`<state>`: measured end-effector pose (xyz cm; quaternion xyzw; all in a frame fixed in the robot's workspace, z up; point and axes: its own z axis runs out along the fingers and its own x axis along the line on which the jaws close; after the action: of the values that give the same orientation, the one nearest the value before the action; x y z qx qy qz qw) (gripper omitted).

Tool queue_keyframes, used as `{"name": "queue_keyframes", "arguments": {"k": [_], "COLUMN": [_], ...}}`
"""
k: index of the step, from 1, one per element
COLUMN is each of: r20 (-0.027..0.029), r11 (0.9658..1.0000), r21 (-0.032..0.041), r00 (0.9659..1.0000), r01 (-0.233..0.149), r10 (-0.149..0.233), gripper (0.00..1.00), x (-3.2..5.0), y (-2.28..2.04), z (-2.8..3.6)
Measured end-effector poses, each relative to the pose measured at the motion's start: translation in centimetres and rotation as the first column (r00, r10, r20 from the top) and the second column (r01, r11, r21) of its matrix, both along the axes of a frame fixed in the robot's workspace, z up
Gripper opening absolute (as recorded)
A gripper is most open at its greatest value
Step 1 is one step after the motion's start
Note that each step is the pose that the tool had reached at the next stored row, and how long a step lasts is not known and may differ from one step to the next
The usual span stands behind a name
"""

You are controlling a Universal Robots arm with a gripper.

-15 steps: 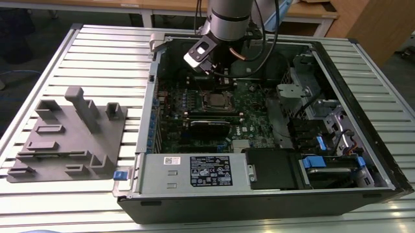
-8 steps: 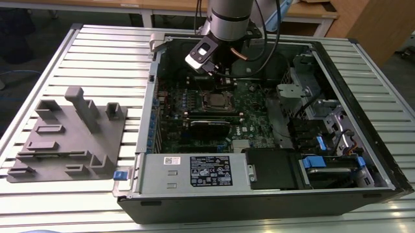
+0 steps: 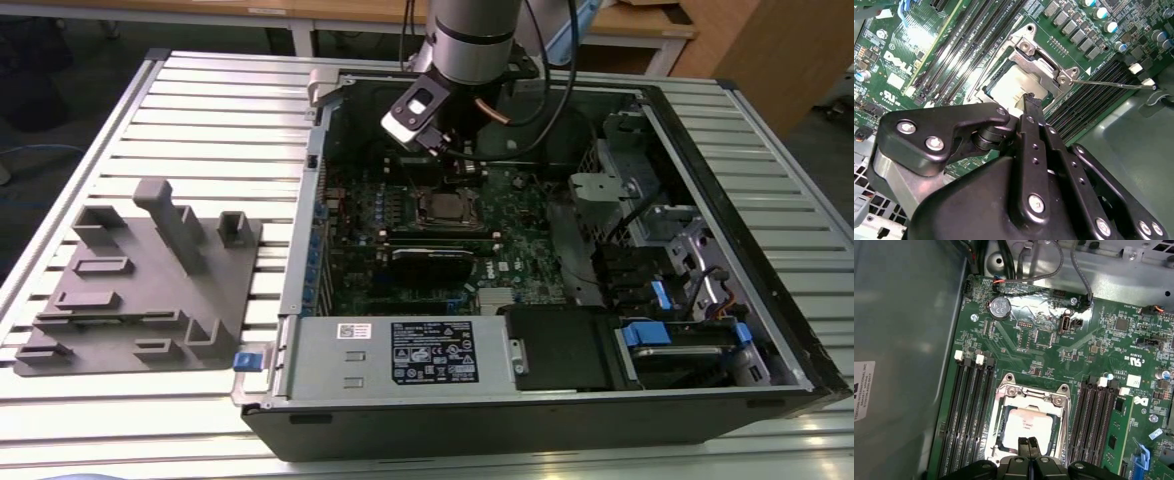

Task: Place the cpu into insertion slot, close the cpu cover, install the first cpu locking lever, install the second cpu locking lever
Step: 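Close the cpu cover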

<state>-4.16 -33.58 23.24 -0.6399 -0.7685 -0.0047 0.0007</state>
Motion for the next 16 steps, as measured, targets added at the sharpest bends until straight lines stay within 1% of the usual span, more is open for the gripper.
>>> {"name": "queue_keyframes", "arguments": {"k": [3, 16], "r20": [0.0000, 0.0000], "r11": [0.9999, 0.9999], "r21": [0.0000, 0.0000], "r00": [0.9999, 0.9999], "r01": [-0.013, -0.016], "r10": [0.013, 0.016], "gripper": [0.11, 0.11], "x": [0.00, 0.00], "y": [0.00, 0.00], "z": [0.00, 0.00]}}
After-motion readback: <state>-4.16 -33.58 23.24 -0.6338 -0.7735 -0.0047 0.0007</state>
